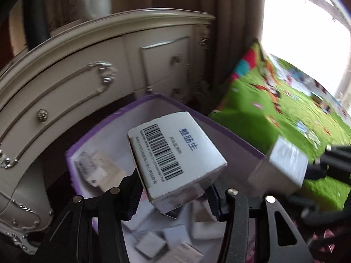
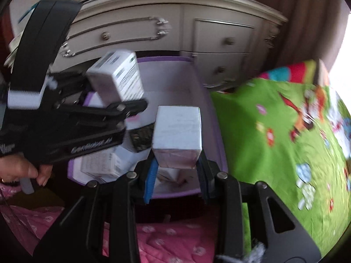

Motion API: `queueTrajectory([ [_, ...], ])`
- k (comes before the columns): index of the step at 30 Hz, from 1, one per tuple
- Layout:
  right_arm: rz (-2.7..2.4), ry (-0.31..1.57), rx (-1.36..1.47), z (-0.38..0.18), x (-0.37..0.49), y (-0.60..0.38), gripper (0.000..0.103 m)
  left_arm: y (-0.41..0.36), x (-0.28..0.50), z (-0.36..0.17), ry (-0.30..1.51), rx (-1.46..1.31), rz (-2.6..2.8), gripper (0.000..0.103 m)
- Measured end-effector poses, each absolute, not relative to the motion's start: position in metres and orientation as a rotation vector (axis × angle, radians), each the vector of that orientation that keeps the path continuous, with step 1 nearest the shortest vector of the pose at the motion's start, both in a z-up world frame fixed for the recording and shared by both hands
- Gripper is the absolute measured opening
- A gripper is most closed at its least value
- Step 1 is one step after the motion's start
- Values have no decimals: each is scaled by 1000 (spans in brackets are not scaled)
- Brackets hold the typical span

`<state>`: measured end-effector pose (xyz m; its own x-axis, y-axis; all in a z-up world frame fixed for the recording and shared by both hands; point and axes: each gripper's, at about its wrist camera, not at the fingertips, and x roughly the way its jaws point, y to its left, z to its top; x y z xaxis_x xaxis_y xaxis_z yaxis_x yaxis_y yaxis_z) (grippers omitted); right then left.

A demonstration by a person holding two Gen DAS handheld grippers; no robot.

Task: Organize rigid objects
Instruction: 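Open the left tool over the storage box while the right tool releases the cube box, then grasp the black binder clip on the bedspread with the right tool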

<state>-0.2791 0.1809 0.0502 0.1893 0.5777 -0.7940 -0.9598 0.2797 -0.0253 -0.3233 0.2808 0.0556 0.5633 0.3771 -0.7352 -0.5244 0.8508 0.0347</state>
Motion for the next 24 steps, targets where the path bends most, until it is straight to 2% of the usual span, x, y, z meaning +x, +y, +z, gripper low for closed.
queueTrajectory([
  [8,1305,780,-574,45,-297,205,38,313,-331,65,773,-141,729,53],
  [9,1326,778,-539,46,-296,203,38,315,-332,67,767,-130,767,55],
  [10,1349,776,-513,47,-294,202,42,318,-332,70,757,-107,844,62],
  [12,1366,783,-494,48,-289,200,80,321,-332,78,731,-75,953,90],
  [13,1327,769,-491,49,-284,196,83,319,-332,84,704,-68,972,92],
  [17,1211,748,-309,63,-238,156,84,295,-315,107,615,-44,895,93],
  [19,1100,764,-199,67,-204,122,84,270,-293,113,590,-24,790,103],
  [21,947,776,-148,66,-173,86,85,236,-265,113,609,-19,616,103],
  [24,700,832,-86,52,-126,18,85,184,-207,93,735,-72,302,103],
])
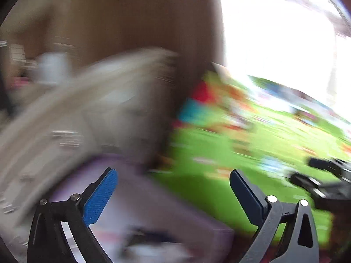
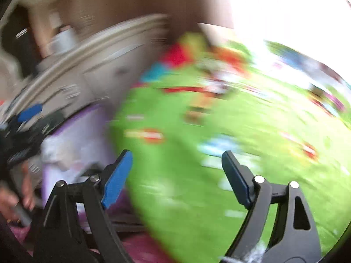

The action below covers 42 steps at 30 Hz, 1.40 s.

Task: Organize rigid objects
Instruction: 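Grasp the black binder clip on the bedspread with the right tool, then grasp the teal printed box with the left tool while the right tool holds the clip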

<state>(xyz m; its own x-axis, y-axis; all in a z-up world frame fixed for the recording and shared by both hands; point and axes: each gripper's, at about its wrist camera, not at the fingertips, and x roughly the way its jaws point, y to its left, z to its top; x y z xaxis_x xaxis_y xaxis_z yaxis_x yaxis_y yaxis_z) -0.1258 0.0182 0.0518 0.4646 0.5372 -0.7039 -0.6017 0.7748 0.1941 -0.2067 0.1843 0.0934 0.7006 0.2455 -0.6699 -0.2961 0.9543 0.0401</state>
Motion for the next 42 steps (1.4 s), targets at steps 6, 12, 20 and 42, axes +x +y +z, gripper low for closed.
queueTrajectory([
  [6,339,926,16,10,-66,-109,86,68,-73,37,870,26,-21,103],
  [12,197,945,22,-3,4,-190,86,4,30,2,911,60,-108,103],
  [20,122,961,-61,-15,112,-226,96,4,54,-7,927,-17,-149,103],
  [42,420,896,-130,-15,128,-227,30,7,55,-9,921,-62,-153,103],
])
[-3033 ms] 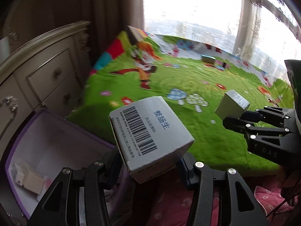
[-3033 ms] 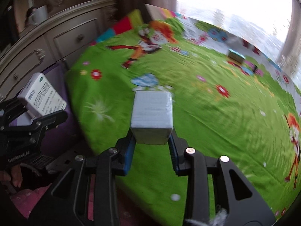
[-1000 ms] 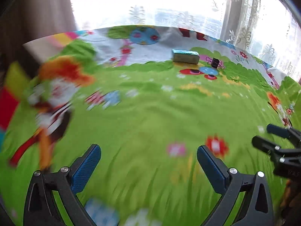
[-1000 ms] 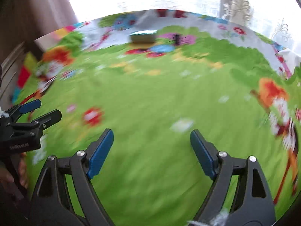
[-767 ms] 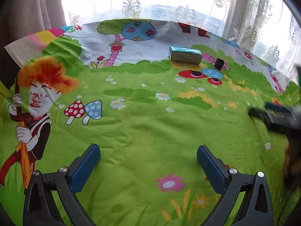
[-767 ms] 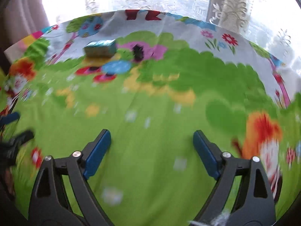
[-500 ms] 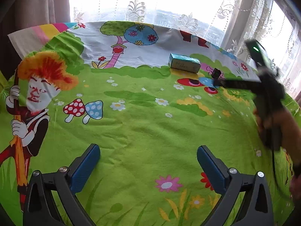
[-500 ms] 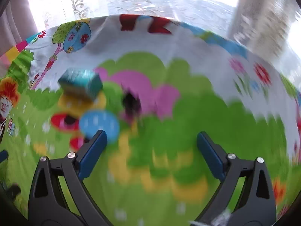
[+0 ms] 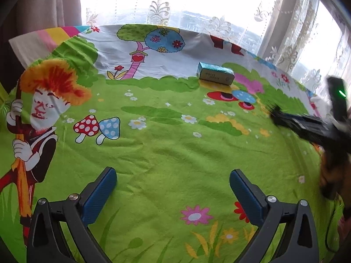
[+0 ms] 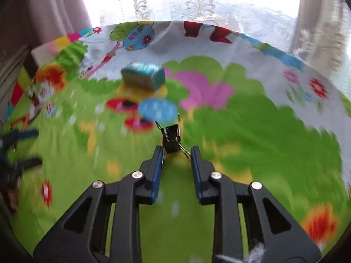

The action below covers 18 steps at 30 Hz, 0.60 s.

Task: Organize rigid objects
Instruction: 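Grasp the teal printed box with the left tool while the right tool holds the clip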

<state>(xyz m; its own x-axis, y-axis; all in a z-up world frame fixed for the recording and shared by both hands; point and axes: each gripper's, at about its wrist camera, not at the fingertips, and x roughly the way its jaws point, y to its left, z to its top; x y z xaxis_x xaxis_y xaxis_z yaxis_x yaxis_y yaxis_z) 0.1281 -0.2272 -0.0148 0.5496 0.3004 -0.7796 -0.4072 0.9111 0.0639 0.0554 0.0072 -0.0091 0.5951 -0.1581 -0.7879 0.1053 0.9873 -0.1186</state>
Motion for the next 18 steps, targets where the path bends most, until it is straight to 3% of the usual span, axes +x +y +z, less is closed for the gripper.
queueTrajectory([
  [7,362,886,-187,-12,92,-220,30,-21,74,-13,1009,49,-81,103],
  [18,375,897,-132,-14,96,-227,30,-103,236,-17,1044,41,-41,103],
])
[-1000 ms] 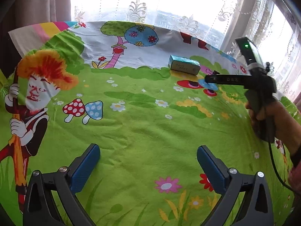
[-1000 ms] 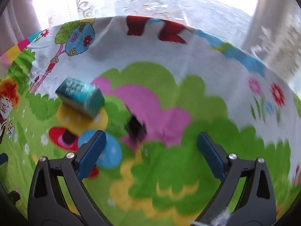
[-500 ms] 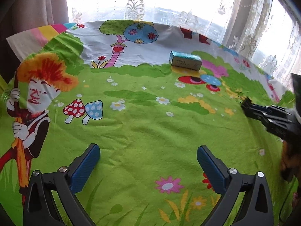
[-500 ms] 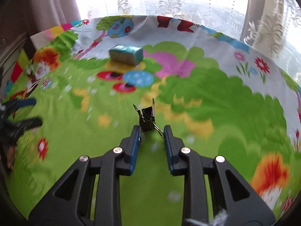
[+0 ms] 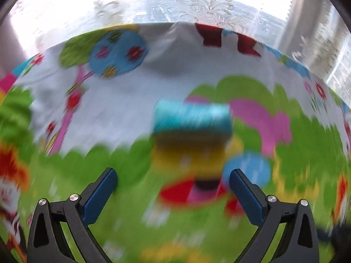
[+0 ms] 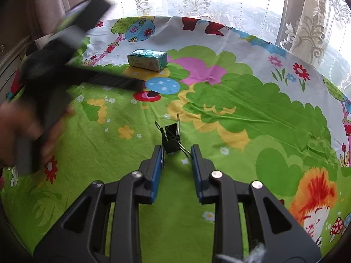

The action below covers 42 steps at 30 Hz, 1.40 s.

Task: Organize rigid objects
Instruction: 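Grasp the teal printed box with the left tool while the right tool holds the clip, then carry the teal box and the binder clip over the storage box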

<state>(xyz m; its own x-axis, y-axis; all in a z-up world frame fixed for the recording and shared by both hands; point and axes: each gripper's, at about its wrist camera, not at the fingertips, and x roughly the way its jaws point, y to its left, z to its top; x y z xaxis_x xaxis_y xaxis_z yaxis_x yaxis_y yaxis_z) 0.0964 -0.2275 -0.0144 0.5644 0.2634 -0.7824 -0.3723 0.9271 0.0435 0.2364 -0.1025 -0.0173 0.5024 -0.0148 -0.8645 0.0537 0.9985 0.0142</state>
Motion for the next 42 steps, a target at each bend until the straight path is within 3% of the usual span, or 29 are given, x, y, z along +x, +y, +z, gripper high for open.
queueTrajectory([
  [6,380,901,-110,-14,98,-229,31,-114,279,-19,1036,1,29,102],
  [9,387,905,-82,-14,99,-233,31,-118,252,-13,968,30,-6,73],
  [22,381,903,-83,-13,97,-230,30,-27,-3,2,921,24,-126,73],
  [36,290,901,-83,-12,88,-226,30,-18,-6,-3,889,-46,-145,74],
  [42,160,894,-3,-8,17,-206,29,-19,-6,-3,893,-24,-139,74],
])
